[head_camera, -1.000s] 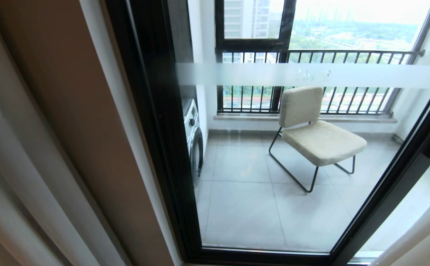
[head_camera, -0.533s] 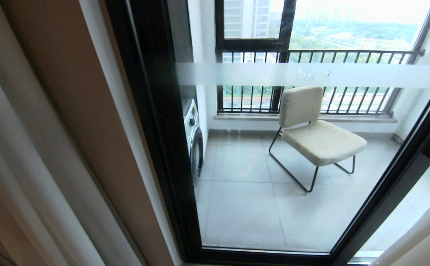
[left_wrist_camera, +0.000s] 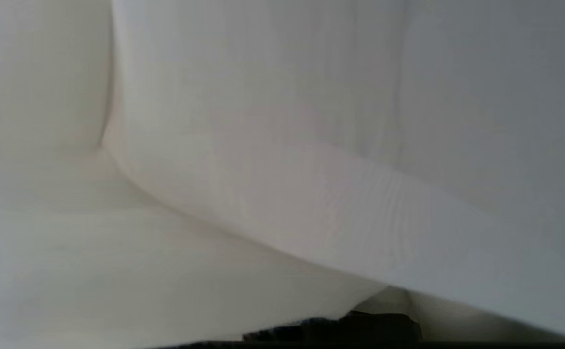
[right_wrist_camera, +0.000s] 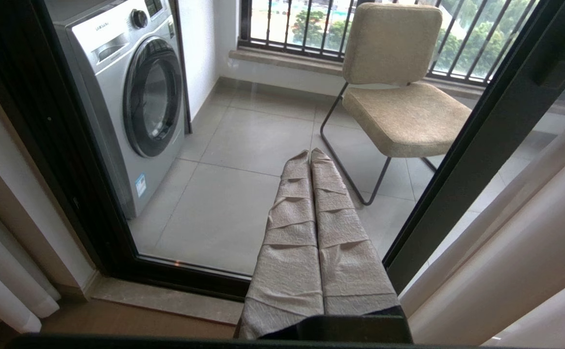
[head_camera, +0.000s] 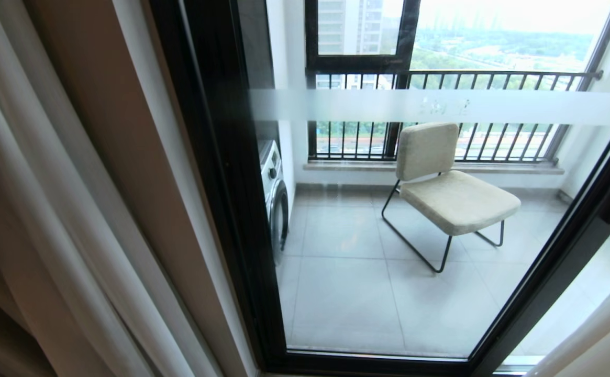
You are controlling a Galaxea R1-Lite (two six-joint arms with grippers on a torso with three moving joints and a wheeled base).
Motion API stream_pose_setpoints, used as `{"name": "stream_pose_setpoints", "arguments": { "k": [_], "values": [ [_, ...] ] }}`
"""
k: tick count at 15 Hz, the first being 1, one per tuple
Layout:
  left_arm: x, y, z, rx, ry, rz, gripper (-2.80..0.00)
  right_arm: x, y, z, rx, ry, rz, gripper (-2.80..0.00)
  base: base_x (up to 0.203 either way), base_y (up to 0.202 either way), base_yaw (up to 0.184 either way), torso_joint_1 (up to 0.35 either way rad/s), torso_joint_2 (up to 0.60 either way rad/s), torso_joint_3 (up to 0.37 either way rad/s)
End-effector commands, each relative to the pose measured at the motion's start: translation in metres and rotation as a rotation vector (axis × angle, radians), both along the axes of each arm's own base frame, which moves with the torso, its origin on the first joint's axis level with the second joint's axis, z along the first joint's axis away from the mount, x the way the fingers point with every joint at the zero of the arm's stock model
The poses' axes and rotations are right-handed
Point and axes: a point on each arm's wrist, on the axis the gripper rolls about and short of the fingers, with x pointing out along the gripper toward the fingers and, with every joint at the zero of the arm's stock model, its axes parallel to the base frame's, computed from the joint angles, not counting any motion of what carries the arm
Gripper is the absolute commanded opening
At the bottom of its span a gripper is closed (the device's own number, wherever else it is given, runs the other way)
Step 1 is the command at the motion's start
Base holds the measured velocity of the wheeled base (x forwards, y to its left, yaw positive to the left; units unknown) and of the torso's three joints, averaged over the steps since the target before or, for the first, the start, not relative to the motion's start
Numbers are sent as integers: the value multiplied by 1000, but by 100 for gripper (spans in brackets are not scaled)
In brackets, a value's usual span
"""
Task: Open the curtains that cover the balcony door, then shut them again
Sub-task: Pull the inner curtains open on both sides
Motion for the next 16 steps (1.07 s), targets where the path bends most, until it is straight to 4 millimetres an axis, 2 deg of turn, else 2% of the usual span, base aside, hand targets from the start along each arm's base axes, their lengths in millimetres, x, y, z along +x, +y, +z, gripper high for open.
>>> {"name": "stream_pose_setpoints", "arguments": {
  "k": [1, 4, 9, 13, 16],
  "values": [
    [6, -10, -5, -11, 15, -32, -280, 0, 0, 0, -1, -1, 2, -280, 0, 0, 0, 0, 0, 0],
    [16, -23, -15, -27, 43, -75, -280, 0, 0, 0, -1, -1, 1, -280, 0, 0, 0, 0, 0, 0],
    [25, -43, -13, -48, 30, -143, -280, 0, 0, 0, -1, -1, 1, -280, 0, 0, 0, 0, 0, 0],
    [12, -53, 1, -33, 3, -151, -280, 0, 0, 0, -1, -1, 1, -280, 0, 0, 0, 0, 0, 0],
    [-8, -63, 1, -44, 20, -144, -280, 0, 0, 0, -1, -1, 1, -280, 0, 0, 0, 0, 0, 0]
  ]
}}
